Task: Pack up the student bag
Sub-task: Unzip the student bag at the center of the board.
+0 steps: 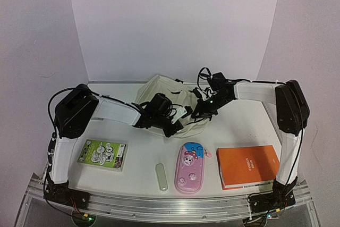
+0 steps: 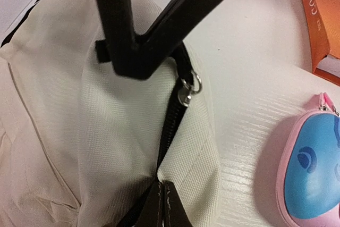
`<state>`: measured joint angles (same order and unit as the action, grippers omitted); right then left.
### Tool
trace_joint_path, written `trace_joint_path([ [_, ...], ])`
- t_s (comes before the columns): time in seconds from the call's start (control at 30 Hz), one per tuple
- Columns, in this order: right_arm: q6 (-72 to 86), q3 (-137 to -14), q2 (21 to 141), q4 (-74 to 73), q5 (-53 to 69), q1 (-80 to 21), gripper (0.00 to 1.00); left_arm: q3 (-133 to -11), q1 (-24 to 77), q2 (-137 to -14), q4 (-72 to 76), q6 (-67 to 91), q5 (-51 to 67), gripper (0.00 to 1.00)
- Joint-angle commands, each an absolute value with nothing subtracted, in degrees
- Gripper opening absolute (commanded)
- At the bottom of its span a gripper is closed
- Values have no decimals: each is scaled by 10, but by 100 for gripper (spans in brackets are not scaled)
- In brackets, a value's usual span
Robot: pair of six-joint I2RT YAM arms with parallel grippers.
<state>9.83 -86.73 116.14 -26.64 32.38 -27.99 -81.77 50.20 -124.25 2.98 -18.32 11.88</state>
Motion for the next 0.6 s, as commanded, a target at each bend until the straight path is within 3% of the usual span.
trace_joint_path([
  [0.0,78,-848,1134,-257,307,-249,0,-788,499,-1194,13,-195,101,0],
  [0.37,41,-815,1117,-258,290,-169,0,-722,462,-1139,22,-192,91,0],
  [0.5,68,-817,1122,-254,343,-167,0,-714,463,-1125,31,-197,98,0],
  [0.57,87,-825,1132,-252,373,-168,0,-719,471,-1121,35,-196,98,8],
])
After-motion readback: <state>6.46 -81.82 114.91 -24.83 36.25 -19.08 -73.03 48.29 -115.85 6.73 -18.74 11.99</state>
